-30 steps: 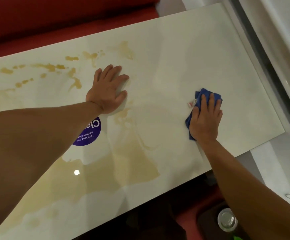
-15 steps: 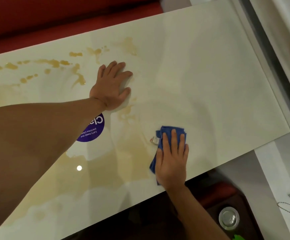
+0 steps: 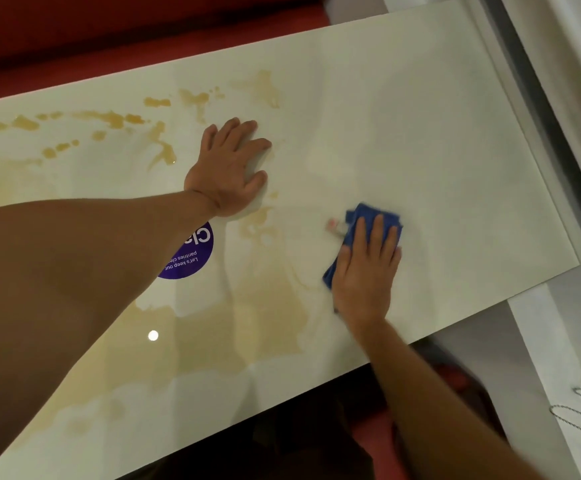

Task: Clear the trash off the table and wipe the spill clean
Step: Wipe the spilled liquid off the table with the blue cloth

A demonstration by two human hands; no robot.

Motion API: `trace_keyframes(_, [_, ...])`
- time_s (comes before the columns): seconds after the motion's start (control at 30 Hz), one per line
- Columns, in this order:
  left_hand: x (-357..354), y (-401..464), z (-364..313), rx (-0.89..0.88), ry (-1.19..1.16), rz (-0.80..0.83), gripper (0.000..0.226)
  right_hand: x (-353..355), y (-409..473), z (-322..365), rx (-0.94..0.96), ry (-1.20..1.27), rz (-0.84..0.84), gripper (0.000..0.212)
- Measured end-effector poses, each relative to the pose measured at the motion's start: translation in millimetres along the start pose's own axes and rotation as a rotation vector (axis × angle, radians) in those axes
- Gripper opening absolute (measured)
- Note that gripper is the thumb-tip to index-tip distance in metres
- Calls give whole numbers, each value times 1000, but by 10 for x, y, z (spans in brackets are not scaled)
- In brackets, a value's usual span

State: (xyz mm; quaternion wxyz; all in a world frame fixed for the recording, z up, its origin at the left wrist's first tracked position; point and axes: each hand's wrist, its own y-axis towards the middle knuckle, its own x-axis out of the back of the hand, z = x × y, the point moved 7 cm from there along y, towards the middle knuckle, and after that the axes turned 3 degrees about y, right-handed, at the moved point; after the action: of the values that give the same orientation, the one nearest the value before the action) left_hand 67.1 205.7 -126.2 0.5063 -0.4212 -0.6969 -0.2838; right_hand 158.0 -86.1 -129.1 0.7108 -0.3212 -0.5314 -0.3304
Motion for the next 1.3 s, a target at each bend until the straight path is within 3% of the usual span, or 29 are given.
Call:
trace_keyframes(0.1, [4, 2, 4, 0, -6, 4, 57, -144, -834, 324, 111, 18, 35, 57])
trace_keyframes(0.2, [-4, 0, 24, 8, 0, 14, 58, -212, -1071, 420, 204, 14, 95, 58])
trace_keyframes(0.37, [-10, 8, 14, 5, 2, 7, 57, -109, -410, 422, 296, -10, 84, 55])
trace_keyframes(0.53, [-20, 3, 16, 5, -5, 5, 56, -21, 875, 357, 140, -6, 40, 57])
trace_keyframes(0.63, [-3, -3, 5, -5, 2, 3, 56, -26, 1205, 383, 64, -2, 43, 57])
trace_keyframes(0.77, [-9, 3, 12, 0, 12, 12, 55, -43, 707, 477, 135, -65, 21, 57])
trace_keyframes(0.9, [-3, 13, 7, 4, 46, 32, 57, -173, -469, 624, 275, -57, 117, 57])
trace_keyframes(1.0, [1, 8, 11, 8, 62, 35, 58, -237, -812, 624, 389, -57, 173, 57])
trace_keyframes(1.17, [-1, 4, -1, 9, 55, 56, 60, -190, -367, 728, 530, -14, 193, 55])
trace_keyframes(1.3, [2, 1, 3, 11, 57, 50, 61, -158, 545, 816, 456, -43, 149, 56])
